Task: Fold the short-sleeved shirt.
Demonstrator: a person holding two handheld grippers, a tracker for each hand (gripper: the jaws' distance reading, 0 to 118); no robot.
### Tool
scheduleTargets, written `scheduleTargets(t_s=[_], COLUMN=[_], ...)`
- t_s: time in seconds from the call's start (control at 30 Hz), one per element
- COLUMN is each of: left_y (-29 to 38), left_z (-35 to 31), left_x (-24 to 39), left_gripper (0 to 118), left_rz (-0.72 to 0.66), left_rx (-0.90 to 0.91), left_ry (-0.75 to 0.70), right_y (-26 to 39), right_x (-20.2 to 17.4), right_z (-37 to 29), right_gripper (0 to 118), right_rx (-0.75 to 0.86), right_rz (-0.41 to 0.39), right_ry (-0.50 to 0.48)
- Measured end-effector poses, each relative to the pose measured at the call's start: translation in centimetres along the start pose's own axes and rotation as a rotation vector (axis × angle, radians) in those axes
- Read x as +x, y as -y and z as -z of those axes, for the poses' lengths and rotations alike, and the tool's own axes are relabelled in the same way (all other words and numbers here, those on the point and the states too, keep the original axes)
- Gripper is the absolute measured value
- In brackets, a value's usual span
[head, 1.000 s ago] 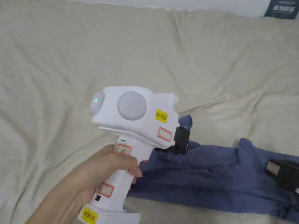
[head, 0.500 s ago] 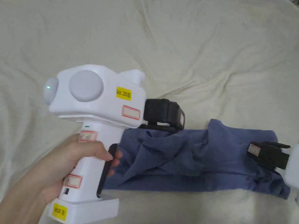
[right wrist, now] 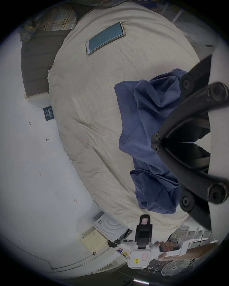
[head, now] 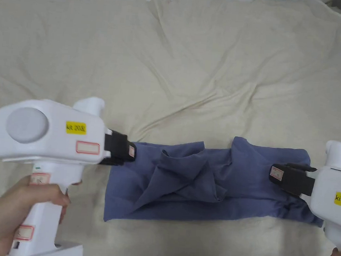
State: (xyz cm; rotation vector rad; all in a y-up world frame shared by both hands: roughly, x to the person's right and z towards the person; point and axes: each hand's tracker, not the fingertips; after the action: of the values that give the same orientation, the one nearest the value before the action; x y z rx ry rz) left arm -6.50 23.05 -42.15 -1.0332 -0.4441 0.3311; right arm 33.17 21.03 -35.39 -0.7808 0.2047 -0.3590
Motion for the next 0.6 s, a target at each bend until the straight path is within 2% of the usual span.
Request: scheduleTargets(t_s=[0.07,0.17,0.27,0.37,0.6], left_y=[0.5,0.7,1.2,1.3,0.9], left_z=[1.9,3.9,5.3,5.2,3.8], left_x=[1.0,1.2,0.7,0.4,0.5], left_gripper=[0,0,0,0,0], left_rz=[0.049,0.021,0.035,-0.002,0.014], left_rx=[-0.042,-0.084,-0.118,-0.116,-0.086], left_ry=[0.012,0.03,-0.049,-0.022,-0.04], right_y=[-0.1,-0.2,-0.3,-0.3,-0.3], right_x=[0.0,0.3,0.6,1.0,2.0], right_z=[0.0,-0.1,-0.1,-0.3,0.0], right_gripper=[0,0,0,0,0], right_rx=[-0.002,0.0,-0.001,-0.003,-0.007], right_rz=[-0.006,-0.006,-0.005,-0.01,0.002], right_ry=[0.002,-0.001,0.001,0.004,0.01])
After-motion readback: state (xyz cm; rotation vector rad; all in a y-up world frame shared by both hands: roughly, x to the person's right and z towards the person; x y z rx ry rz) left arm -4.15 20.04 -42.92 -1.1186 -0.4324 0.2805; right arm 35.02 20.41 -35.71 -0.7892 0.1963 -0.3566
